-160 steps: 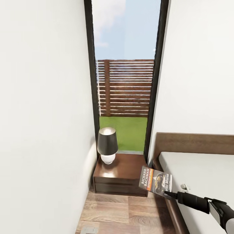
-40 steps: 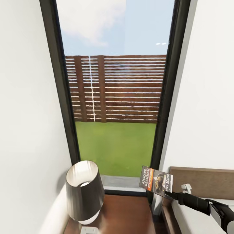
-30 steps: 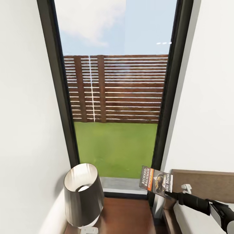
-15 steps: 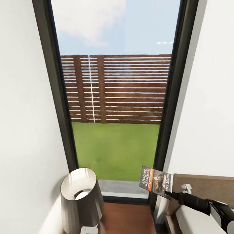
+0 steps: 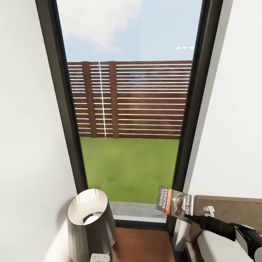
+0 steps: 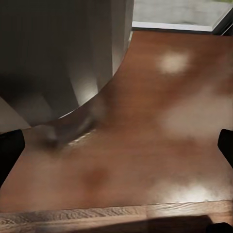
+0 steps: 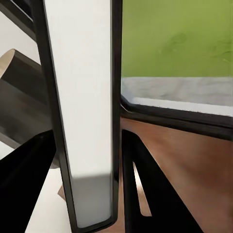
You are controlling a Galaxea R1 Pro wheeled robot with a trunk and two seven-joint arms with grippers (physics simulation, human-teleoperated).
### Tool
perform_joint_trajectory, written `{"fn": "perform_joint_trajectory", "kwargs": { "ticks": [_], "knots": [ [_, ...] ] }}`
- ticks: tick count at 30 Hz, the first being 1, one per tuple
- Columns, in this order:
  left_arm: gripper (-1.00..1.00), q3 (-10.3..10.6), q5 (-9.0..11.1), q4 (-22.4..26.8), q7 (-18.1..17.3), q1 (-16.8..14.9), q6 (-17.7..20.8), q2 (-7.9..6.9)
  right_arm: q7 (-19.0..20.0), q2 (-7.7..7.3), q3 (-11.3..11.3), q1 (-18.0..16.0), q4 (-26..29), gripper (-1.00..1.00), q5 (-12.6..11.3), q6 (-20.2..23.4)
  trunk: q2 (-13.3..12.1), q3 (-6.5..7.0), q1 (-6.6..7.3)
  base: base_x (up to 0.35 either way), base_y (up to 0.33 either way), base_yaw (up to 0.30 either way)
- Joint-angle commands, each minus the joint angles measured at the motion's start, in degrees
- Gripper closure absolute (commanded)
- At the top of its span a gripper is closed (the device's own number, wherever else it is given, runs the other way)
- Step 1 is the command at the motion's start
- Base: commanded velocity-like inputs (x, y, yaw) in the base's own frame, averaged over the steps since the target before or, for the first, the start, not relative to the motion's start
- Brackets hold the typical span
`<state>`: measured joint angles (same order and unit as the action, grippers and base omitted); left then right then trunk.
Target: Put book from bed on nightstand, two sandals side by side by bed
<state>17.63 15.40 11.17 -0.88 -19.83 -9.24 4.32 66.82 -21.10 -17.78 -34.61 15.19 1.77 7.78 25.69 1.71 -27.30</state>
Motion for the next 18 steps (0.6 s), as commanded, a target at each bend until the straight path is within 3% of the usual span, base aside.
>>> {"fn": "perform_joint_trajectory", "kwargs": {
  "ticks": [1, 18],
  "knots": [
    [-1.00, 0.39, 0.60, -0.10, -0.09, -0.04, -0.25, -0.01, 0.28, 0.04, -0.42, -0.02, 0.01, 1.00, 0.17, 0.61, 0.04, -0.02, -0.02, 0.002, 0.000, 0.000],
    [-1.00, 0.13, 0.30, -1.44, -0.62, -1.00, -0.37, -0.38, 2.08, 0.38, 0.01, 1.67, -2.28, 1.00, 0.39, 2.54, 0.04, -0.02, -0.02, 0.000, 0.000, 0.000]
  ]
}}
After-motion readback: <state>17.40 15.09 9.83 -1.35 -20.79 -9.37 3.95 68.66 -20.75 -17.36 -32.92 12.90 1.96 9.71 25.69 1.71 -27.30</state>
